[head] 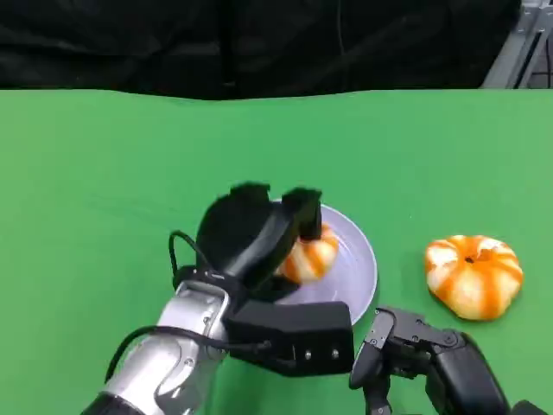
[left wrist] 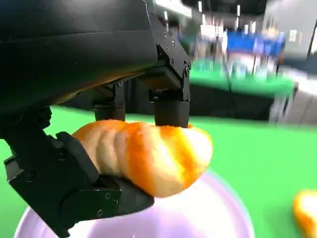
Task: Grasp the bread from the table and place it into the plate.
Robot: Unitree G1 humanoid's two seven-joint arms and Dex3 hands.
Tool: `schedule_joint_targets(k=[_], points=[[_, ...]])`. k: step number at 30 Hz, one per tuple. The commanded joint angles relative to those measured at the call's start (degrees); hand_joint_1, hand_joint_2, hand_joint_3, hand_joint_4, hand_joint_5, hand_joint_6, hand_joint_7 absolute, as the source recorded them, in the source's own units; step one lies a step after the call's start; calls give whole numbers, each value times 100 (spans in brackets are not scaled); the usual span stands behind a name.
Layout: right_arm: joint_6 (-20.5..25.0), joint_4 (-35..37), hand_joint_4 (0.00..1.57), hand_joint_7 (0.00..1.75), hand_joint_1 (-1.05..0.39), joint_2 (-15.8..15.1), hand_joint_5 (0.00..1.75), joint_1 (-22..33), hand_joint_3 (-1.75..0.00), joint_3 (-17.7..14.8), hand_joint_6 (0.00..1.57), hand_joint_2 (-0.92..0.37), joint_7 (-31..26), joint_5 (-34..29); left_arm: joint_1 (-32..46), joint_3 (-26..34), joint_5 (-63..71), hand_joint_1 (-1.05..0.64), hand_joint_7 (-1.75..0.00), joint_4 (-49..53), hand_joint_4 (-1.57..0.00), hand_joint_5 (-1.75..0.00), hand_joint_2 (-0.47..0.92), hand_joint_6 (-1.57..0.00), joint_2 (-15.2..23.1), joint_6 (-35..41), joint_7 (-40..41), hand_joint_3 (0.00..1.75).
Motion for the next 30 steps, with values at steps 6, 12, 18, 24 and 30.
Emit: schedule_joint_targets(k=[6,12,18,24,30], points=[[12,-109,86,146,16,-51,169,-2,-144,-6,75,-33,-12,17,-147,-29,-264,-21,-107,345,-82,-174,74,-86,-92,46,-327,32],[20,-116,86,145,16,-43,169,-3,-142,8,75,-33,-28,-15,-119,-94,-156,-22,-88,186,-69,-147,83,-80,-75,384,-721,20],[-63,-55,86,146,15,-47,169,-20,-144,2,75,-32,-20,15,-111,-321,215,-60,-13,-241,-3,-52,92,-23,-5,1135,-1520,29],[-66,-12,87,146,14,-50,170,-59,-145,-9,76,-32,-14,12,4,-213,227,-82,-2,-668,0,-10,92,-4,129,1196,-1536,50],[-74,36,88,146,15,-44,168,-106,-147,-28,76,-30,-41,-9,203,40,70,-87,0,-1306,0,0,92,0,415,1119,-1644,57]])
